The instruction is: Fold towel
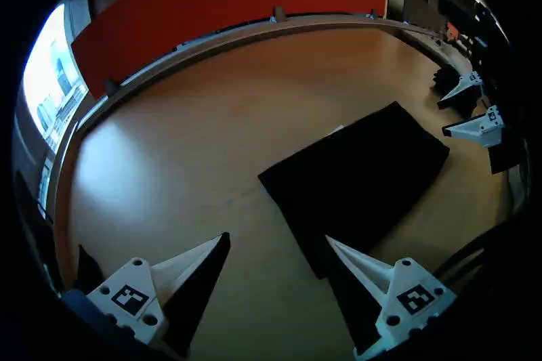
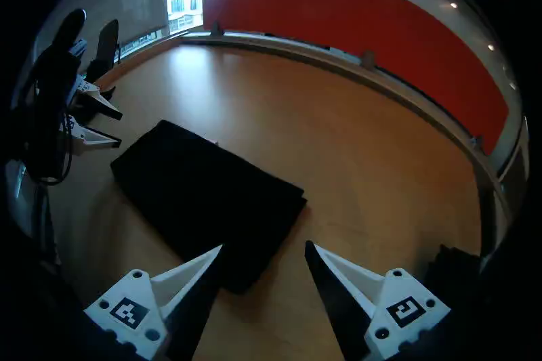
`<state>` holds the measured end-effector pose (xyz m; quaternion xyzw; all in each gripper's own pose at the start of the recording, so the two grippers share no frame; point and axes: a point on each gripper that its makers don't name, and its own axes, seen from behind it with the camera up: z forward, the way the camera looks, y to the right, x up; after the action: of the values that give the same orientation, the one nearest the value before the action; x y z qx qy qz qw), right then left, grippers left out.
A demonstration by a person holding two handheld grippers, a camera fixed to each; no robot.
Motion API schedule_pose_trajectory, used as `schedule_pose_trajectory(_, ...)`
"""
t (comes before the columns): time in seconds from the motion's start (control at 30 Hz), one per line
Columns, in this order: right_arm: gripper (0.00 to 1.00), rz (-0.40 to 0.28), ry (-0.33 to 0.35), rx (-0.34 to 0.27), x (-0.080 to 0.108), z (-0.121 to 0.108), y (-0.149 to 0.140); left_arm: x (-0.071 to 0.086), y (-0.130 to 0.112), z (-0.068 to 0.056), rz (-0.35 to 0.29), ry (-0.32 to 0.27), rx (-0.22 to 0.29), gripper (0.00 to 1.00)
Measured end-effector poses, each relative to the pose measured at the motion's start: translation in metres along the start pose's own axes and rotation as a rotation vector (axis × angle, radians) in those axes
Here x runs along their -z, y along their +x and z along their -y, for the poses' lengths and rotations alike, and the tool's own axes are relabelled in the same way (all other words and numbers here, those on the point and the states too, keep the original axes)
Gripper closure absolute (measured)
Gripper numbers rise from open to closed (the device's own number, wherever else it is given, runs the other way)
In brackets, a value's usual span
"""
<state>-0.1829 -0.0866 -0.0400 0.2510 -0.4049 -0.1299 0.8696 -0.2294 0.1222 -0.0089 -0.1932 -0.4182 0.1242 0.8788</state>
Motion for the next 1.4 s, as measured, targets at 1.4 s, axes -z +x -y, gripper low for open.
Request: schedule_pose_trajectory(1.4,0.16,0.001,0.031,0.0,0.035,0.018,-0.037,0.038,-0.067,-0.019,0.032,0.034,0.119,0.07)
